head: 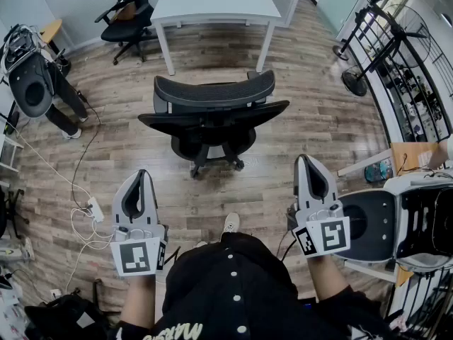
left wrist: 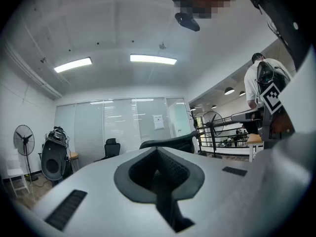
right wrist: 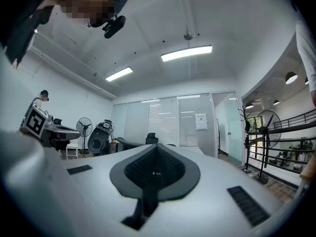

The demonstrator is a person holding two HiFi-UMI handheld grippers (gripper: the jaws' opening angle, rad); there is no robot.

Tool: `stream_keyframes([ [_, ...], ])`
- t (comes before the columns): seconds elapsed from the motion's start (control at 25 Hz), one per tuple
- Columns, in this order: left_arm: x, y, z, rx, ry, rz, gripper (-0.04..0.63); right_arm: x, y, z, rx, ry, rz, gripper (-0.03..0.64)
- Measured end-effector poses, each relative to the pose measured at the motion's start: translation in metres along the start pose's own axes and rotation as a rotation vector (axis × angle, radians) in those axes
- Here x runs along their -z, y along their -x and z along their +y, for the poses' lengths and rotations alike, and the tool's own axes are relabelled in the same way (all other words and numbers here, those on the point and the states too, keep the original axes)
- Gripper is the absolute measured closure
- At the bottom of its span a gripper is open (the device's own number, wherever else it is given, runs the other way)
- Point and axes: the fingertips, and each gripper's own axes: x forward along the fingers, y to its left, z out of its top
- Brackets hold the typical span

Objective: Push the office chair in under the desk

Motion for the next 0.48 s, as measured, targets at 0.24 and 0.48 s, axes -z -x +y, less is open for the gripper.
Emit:
stream_keyframes([
  [0.24,-0.0047,-0.0026,0.0037,0.002,-0.001,0.000,0.578,-0.0055,-0.0045,0.0023,-0.006,0.009,0.005,0.589],
  [0.48,-0.0059,-0.0040,0.0017,0.015,-0.005,-0.011,0.578,-0.0076,-0.0059,0.0052,-0.029,-0.034,-0.033,0.589],
])
